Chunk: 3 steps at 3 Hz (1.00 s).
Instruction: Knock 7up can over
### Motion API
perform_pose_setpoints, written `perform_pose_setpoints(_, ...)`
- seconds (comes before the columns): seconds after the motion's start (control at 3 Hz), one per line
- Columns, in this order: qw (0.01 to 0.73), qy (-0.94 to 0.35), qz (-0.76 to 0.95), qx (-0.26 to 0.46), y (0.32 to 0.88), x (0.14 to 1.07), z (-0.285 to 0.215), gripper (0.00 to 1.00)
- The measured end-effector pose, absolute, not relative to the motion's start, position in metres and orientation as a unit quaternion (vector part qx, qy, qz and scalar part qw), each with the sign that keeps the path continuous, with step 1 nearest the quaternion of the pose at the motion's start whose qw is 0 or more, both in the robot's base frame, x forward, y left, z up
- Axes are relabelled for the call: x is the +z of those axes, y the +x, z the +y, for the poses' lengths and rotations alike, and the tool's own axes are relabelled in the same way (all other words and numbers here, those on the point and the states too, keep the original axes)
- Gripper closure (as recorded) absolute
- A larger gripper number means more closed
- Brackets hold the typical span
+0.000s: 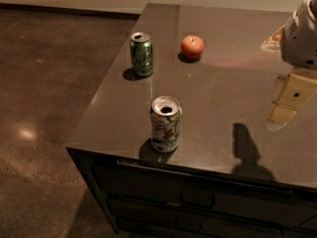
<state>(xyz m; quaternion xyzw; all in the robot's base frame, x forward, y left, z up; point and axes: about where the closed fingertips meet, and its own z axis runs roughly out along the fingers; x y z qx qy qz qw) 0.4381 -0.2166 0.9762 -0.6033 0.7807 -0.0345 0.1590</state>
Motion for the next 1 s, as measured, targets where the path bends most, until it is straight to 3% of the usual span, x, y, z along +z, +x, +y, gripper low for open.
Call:
perform_pose_setpoints(0.67, 0.172, -0.601, 0.78, 0.0, 0.447, 0.971, -0.2, 0.0)
perform_pose_setpoints(1.0, 0.195, -0.601, 0.771, 0.077, 0.459, 0.96, -0.158, 0.0)
